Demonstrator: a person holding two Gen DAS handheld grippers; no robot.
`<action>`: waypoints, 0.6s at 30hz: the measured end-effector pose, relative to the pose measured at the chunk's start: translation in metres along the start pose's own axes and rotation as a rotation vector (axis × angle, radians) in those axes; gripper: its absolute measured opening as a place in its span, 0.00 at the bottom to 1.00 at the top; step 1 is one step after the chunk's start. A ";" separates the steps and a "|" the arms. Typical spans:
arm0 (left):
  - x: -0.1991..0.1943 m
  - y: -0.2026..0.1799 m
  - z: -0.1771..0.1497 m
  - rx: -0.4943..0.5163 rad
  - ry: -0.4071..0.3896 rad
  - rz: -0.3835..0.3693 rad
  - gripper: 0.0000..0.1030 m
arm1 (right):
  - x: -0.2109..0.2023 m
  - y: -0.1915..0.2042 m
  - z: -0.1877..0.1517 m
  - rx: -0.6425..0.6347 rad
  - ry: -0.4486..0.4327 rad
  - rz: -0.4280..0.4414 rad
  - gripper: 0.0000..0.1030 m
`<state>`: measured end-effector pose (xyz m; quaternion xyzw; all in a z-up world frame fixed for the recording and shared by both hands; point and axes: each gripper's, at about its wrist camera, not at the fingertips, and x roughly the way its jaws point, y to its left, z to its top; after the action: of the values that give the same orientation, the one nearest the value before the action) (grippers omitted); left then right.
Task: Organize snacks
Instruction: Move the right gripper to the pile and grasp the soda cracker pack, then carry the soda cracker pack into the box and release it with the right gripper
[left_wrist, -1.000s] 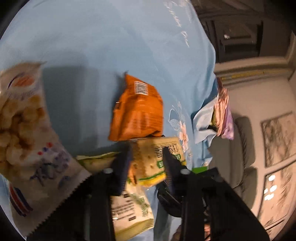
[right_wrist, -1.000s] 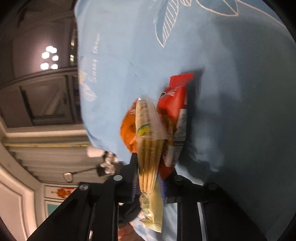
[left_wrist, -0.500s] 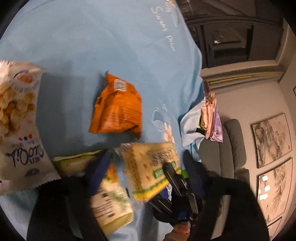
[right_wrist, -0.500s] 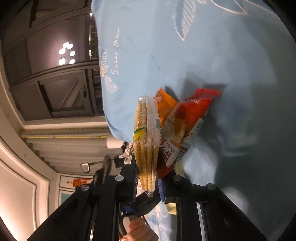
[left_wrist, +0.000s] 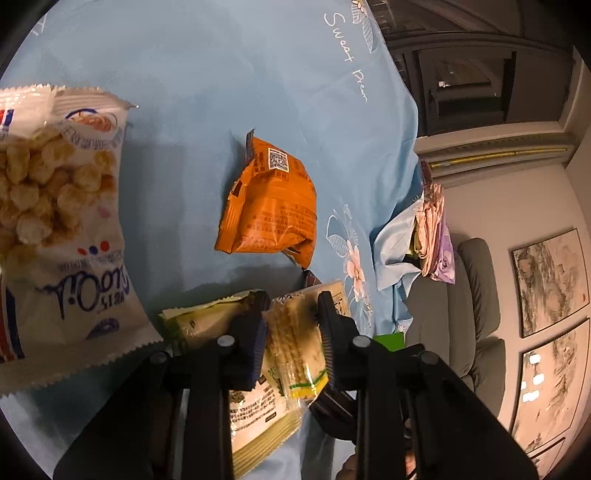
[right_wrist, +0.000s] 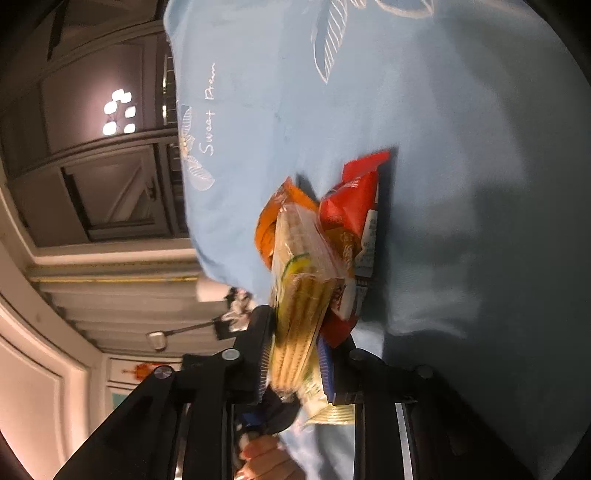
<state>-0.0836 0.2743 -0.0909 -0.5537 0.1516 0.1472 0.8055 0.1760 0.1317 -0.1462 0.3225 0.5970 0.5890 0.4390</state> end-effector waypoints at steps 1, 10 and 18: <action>0.000 -0.001 0.000 0.004 0.000 0.006 0.25 | -0.001 0.001 0.000 -0.002 -0.002 -0.011 0.26; -0.001 -0.032 -0.016 0.091 -0.033 0.062 0.25 | -0.015 0.018 -0.007 -0.085 -0.087 -0.081 0.29; -0.011 -0.071 -0.032 0.137 -0.052 0.026 0.25 | -0.035 0.052 -0.015 -0.141 -0.104 -0.055 0.28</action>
<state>-0.0674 0.2196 -0.0374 -0.4913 0.1473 0.1613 0.8432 0.1701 0.0990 -0.0915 0.3045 0.5388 0.5998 0.5071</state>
